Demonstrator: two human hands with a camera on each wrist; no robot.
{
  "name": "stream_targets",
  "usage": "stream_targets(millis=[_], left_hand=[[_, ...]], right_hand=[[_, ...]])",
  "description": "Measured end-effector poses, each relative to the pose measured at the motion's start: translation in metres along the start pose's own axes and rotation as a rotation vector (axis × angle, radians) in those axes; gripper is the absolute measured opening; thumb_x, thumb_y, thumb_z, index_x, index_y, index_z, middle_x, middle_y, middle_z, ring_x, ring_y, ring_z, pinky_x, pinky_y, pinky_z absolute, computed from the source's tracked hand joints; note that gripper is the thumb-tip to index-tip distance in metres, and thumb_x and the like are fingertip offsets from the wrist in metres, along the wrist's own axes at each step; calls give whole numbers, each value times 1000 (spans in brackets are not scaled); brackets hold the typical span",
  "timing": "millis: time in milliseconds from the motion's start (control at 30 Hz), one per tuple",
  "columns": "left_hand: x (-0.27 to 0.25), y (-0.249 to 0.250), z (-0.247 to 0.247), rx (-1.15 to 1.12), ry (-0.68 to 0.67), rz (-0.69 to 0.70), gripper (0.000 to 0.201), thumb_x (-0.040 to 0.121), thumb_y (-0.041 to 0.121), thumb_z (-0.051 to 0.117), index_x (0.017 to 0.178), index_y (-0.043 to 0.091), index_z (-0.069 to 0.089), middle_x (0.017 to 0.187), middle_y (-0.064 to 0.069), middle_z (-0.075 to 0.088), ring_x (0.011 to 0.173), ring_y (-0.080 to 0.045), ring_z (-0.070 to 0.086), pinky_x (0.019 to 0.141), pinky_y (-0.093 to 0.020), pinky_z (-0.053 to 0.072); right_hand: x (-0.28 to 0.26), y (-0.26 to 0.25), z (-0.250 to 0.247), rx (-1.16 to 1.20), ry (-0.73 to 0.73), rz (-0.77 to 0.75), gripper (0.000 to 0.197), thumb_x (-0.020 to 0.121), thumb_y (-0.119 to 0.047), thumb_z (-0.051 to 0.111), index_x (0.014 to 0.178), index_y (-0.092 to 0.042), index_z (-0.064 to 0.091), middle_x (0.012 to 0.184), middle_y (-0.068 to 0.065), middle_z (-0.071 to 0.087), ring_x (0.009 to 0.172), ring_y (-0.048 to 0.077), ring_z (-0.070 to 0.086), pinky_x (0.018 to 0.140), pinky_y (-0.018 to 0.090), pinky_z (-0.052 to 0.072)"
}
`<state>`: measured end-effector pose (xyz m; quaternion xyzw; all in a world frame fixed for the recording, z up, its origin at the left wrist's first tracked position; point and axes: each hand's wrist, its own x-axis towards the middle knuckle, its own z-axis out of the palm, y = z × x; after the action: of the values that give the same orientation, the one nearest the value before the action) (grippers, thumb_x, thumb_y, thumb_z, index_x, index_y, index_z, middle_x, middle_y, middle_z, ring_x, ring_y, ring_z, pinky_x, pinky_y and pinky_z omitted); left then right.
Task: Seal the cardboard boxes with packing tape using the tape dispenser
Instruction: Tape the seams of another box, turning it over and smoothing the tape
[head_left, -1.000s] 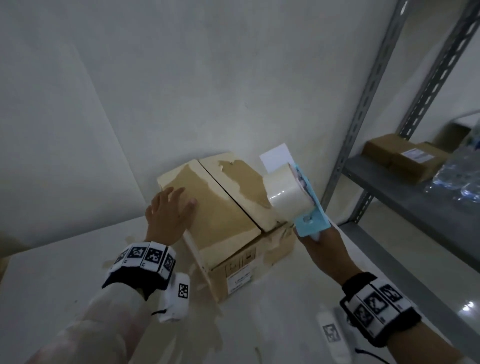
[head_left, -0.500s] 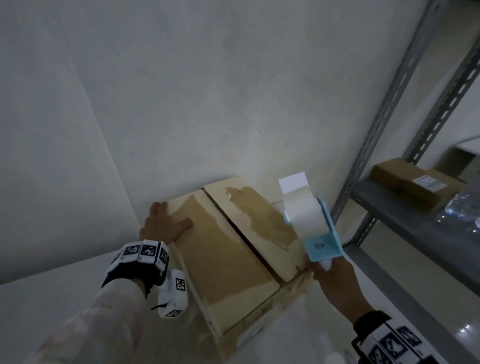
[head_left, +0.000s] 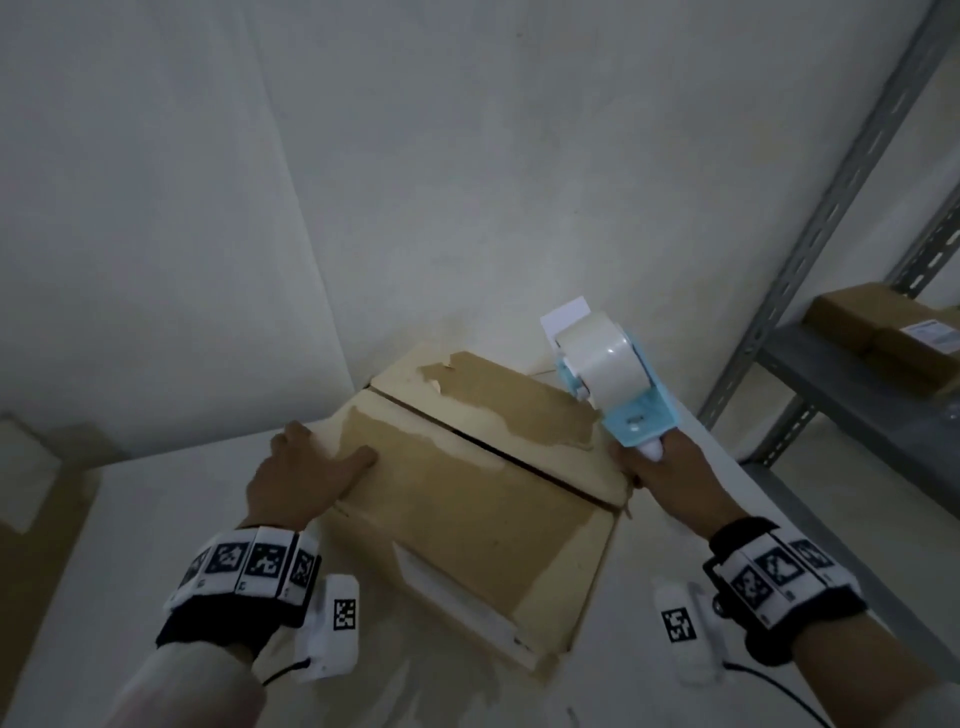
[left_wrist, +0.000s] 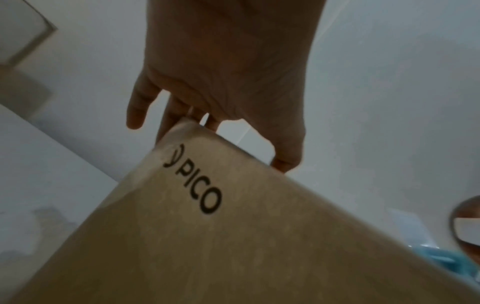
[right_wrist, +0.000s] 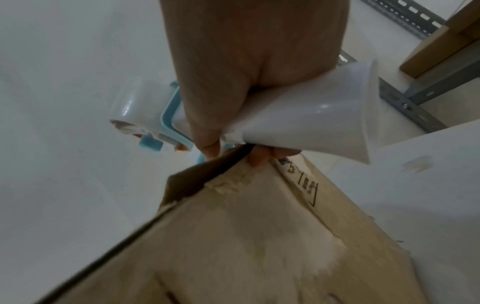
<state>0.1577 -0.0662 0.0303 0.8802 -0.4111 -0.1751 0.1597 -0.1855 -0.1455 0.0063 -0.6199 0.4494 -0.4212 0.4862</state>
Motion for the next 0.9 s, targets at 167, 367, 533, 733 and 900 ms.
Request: stream_targets(millis=[167, 367, 533, 733, 900], left_hand=[[-42, -35, -7, 132, -19, -41, 73, 77, 69, 44, 120, 11, 38, 116, -19, 46, 110, -38, 51, 92, -44, 41], [-75, -65, -21, 277, -124, -36, 71, 74, 76, 33, 105, 14, 44, 101, -12, 55, 85, -27, 49, 77, -34, 39], [-89, -72, -26, 338, -172, -44, 74, 78, 74, 33, 117, 13, 46, 113, -11, 58, 90, -26, 52, 75, -32, 38], [-95, -60, -40, 236, -37, 42, 74, 80, 69, 39, 128, 14, 40, 125, -15, 50, 115, -33, 51, 91, -40, 41], [-93, -39, -50, 178, 104, 281, 59, 85, 58, 46, 130, 20, 43, 128, -10, 47, 117, -30, 48, 91, -39, 41]], right_hand=[[-11, 2, 11, -73, -45, 24, 21, 80, 1, 65, 77, -20, 59, 63, -17, 67, 60, -6, 58, 56, 12, 47], [-31, -14, 15, -99, -121, 51, 75, 43, -55, 83, 90, 0, 61, 80, 7, 64, 76, 19, 60, 67, 36, 52], [-41, -22, 21, -149, -138, 30, 31, 69, -20, 77, 94, -9, 63, 92, 11, 66, 85, 20, 60, 78, 48, 53], [-45, -46, 25, -235, -157, -105, 23, 78, -21, 70, 82, 0, 60, 81, 26, 60, 72, 17, 57, 65, 31, 45], [-46, -51, 17, -353, -115, -111, 47, 69, -60, 67, 93, -20, 60, 99, 19, 55, 90, 28, 58, 76, 37, 50]])
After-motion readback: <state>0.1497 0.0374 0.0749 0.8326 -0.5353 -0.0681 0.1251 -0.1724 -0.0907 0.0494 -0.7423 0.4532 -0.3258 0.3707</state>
